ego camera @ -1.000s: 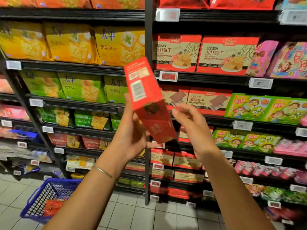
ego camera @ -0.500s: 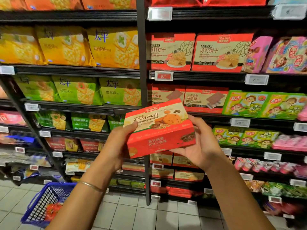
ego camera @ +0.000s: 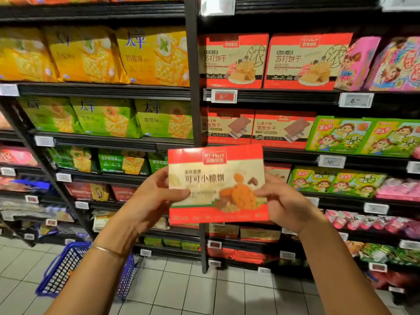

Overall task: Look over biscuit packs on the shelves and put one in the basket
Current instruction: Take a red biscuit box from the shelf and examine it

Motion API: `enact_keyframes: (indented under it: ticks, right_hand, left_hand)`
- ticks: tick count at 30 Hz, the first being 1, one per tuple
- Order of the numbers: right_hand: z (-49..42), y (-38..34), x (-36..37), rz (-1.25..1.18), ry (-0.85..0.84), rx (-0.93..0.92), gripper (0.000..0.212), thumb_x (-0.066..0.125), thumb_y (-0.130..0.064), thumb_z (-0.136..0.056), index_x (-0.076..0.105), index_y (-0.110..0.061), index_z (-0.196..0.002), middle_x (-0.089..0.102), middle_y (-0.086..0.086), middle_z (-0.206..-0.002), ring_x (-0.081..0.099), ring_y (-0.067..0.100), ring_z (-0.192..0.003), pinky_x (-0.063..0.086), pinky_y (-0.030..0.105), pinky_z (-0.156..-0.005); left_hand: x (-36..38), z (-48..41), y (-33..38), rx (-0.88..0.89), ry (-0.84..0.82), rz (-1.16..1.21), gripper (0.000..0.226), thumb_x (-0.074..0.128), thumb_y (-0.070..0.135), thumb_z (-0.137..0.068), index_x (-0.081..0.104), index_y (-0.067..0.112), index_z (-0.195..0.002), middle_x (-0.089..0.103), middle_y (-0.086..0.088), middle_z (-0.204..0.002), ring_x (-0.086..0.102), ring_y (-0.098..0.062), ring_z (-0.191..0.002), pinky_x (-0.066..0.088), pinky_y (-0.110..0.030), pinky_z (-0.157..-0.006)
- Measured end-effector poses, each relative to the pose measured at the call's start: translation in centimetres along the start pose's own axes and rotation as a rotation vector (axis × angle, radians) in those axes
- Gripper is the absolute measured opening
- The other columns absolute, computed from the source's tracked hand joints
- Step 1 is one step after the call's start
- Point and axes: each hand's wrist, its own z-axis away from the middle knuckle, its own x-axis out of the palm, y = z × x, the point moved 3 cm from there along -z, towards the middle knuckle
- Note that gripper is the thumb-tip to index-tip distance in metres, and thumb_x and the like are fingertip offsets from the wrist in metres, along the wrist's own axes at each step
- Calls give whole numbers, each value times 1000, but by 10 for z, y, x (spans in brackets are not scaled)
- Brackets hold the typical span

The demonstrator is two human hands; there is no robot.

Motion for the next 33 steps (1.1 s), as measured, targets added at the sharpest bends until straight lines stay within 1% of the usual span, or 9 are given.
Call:
enact_keyframes:
  ticks: [2,4,10,14,18,22,26,29,33]
  right_hand:
    - [1,1,-6,207,50,-55,81,68,2,-71,50,-25,-145,69,9,-135,64,31,-128,54,46,-101]
    - [1,2,-9,355,107,-111,88,69,4,-66,49,-28,-145,72,6,-129,67,26,-123,55,47,-102]
    - [4,11,-19,397,250,-270,89,65,6,-65,47,-17,-149,69,6,-129,65,13,-124,56,32,-102]
    - [1,12,-27,245,214,-291,76,62,2,-70,54,-21,-142,71,9,-125,67,24,-121,58,36,-93]
    - [-7,35,-35,-100,233,-192,39,54,-16,-96,68,-18,-133,69,15,-134,63,32,-129,53,52,-104]
    - [-12,67,-52,-293,249,-7,54,55,-46,-102,58,-18,-147,65,14,-142,60,35,-133,45,60,-111]
    - [-13,92,-50,-383,186,249,61,49,-66,-98,59,-28,-145,64,7,-144,63,30,-131,56,58,-97]
    - [-11,100,-50,-377,228,344,59,37,-69,-101,64,-29,-136,76,6,-125,77,27,-104,64,42,-68]
    - [-5,99,-59,-262,312,453,69,35,-75,-98,69,-23,-127,80,9,-110,79,29,-93,63,41,-62]
  left_hand:
    - [2,1,-1,138,5,-207,78,86,-1,-57,63,11,-130,77,-16,-116,72,-42,-110,61,-58,-89]
    - [8,1,-2,293,40,-375,77,88,4,-54,62,25,-124,78,1,-112,74,-22,-107,62,-36,-84]
    - [23,1,-11,546,96,-393,79,85,-9,-56,61,33,-118,74,20,-110,70,2,-102,55,-12,-76]
    - [28,-2,-9,499,71,-330,94,92,-11,-62,56,28,-140,73,12,-125,68,-6,-116,58,-24,-90]
    - [54,-1,-7,505,1,-304,84,95,42,-69,54,25,-141,71,3,-130,68,-16,-122,57,-33,-98]
    - [89,-7,-13,366,-278,-215,73,66,59,-95,37,42,-159,53,18,-155,51,-10,-143,48,-23,-108]
    - [116,-15,-32,194,-248,-47,122,81,79,-63,18,46,-162,68,27,-132,68,1,-118,55,-18,-89]
    - [131,-20,-58,46,-168,94,113,70,92,-61,36,45,-159,69,7,-138,68,-12,-123,55,-36,-97]
    - [141,-29,-76,-21,-170,48,75,43,101,-69,62,60,-128,72,8,-134,67,-13,-126,45,-47,-111]
